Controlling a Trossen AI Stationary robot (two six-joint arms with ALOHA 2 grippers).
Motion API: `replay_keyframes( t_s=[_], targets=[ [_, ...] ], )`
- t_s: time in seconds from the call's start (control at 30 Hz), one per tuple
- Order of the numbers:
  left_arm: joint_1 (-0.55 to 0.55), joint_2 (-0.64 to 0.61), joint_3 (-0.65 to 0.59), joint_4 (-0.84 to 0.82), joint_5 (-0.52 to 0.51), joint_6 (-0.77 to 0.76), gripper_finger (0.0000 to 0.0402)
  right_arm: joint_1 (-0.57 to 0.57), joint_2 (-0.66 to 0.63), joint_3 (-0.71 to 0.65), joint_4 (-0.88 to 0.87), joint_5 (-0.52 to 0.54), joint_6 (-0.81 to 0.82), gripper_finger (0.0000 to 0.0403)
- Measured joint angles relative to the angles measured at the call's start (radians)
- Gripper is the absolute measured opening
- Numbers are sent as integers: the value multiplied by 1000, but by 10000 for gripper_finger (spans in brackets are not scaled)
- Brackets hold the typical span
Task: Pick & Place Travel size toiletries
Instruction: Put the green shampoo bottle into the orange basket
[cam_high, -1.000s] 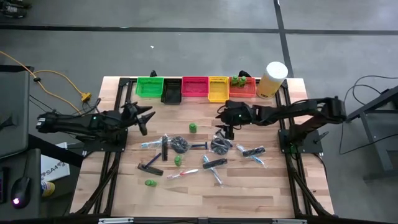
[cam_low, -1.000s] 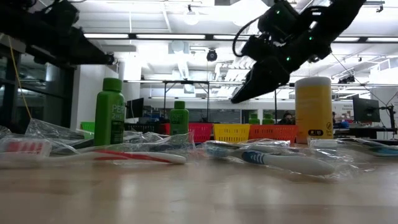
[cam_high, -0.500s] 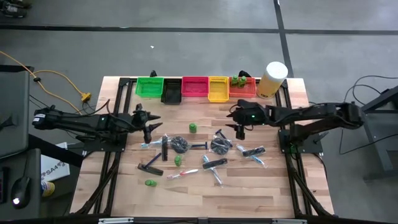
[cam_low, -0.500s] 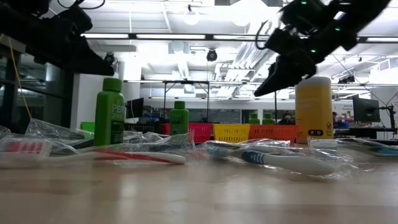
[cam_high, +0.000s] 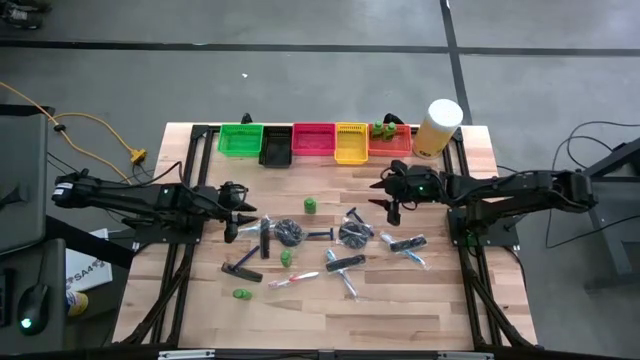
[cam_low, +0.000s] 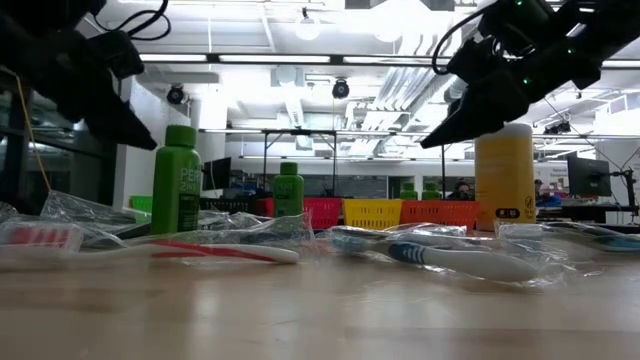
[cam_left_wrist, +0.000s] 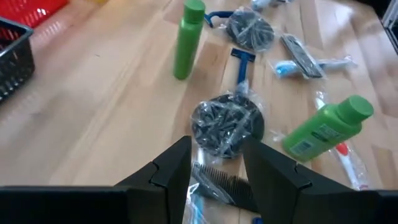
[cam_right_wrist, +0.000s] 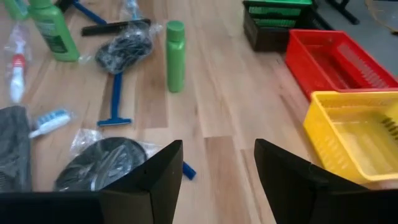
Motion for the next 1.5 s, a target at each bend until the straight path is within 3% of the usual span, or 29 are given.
replay_keyframes(
  t_s=[0.2, 0.47, 0.6, 0.73, 0.9, 1.13, 1.5],
  targets=[
    [2, 66, 0, 152, -142, 78, 177, 0, 0, 0, 29, 1, 6, 192],
    [56, 377, 0, 452, -224, 172, 257, 0, 2, 0, 67, 1, 4, 192],
    [123, 564, 0, 669, -138, 235, 265, 0, 2, 0, 82, 2, -2, 192],
    [203, 731, 0, 850, 35, 265, 266, 0, 2, 0, 82, 1, -3, 192],
    [278, 894, 7, 1052, 176, 322, 266, 0, 2, 0, 82, 1, -18, 192],
    [324, 1059, 106, 1082, 332, 427, 266, 0, 2, 0, 82, 1, -23, 192],
    [322, 1213, 191, 1082, 378, 454, 266, 0, 2, 0, 82, 1, -23, 192]
  ],
)
